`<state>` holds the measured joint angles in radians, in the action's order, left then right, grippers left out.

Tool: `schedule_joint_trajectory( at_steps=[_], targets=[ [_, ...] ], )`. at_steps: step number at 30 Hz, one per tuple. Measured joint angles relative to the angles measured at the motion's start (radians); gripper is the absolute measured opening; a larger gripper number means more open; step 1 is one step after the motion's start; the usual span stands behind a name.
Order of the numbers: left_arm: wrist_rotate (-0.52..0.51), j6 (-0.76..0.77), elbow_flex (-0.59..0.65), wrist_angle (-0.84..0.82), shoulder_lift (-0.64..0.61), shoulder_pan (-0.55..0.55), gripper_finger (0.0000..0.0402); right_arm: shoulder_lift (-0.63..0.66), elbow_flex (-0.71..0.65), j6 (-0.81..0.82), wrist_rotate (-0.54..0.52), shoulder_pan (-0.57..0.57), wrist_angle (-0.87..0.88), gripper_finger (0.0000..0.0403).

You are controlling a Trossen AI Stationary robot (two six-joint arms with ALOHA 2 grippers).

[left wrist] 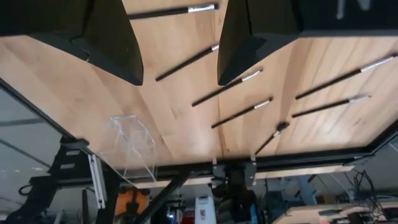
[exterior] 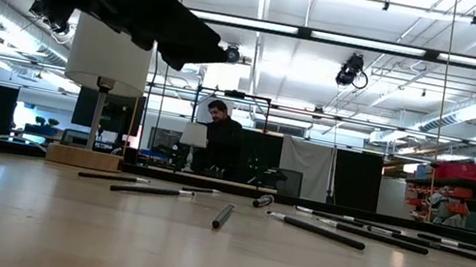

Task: Pick & Place Makeup Supplies
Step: Put the silver makeup brush into the transparent organizer

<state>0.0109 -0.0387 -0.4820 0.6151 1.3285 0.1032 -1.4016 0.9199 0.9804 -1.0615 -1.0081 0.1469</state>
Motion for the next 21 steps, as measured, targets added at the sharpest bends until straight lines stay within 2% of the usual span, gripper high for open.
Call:
schedule_joint_trajectory(
  at_steps=[3, 6, 10, 21],
  targets=[
    [-0.007, -0.005, -0.001, 0.014, 0.000, 0.000, 0.0210, 0.000, 0.000, 0.073, -0.038, -0.041, 0.096, 0.0015],
    [-0.011, -0.007, -0.001, 0.016, 0.000, 0.000, 0.0210, -0.006, 0.000, 0.237, -0.054, -0.052, 0.250, 0.0015],
    [-0.011, -0.009, -0.001, 0.018, 0.000, 0.000, 0.0210, -0.039, 0.000, 0.402, 0.049, -0.022, 0.381, 0.0015],
    [-0.018, -0.010, -0.001, 0.027, 0.000, 0.000, 0.0211, -0.154, 0.000, 0.434, 0.232, 0.046, 0.363, 0.0024]
  ],
)
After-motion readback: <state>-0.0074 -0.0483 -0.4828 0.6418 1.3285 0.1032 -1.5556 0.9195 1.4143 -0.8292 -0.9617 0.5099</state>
